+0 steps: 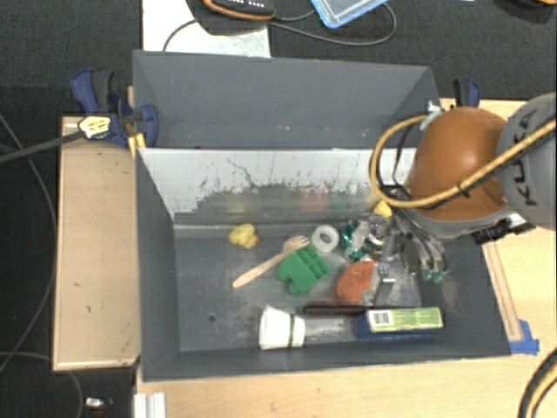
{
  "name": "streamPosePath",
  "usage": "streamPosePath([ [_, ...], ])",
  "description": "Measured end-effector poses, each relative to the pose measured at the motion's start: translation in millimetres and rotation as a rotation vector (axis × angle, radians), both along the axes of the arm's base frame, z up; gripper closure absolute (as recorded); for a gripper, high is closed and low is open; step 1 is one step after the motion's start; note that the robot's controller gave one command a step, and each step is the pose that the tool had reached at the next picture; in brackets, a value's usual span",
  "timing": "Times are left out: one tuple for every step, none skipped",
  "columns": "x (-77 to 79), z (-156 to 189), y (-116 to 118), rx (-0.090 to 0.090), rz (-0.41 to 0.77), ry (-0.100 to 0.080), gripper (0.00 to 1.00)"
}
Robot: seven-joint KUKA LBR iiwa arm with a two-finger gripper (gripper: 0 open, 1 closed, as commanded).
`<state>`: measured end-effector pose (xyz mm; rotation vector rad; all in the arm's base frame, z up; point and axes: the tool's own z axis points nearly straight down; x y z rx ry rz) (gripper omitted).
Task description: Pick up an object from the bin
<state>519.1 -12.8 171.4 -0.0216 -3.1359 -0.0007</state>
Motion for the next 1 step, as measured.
streamPosePath([
  [1.8,4.2,0.0,0.0,0.001,-0.008,0.0],
])
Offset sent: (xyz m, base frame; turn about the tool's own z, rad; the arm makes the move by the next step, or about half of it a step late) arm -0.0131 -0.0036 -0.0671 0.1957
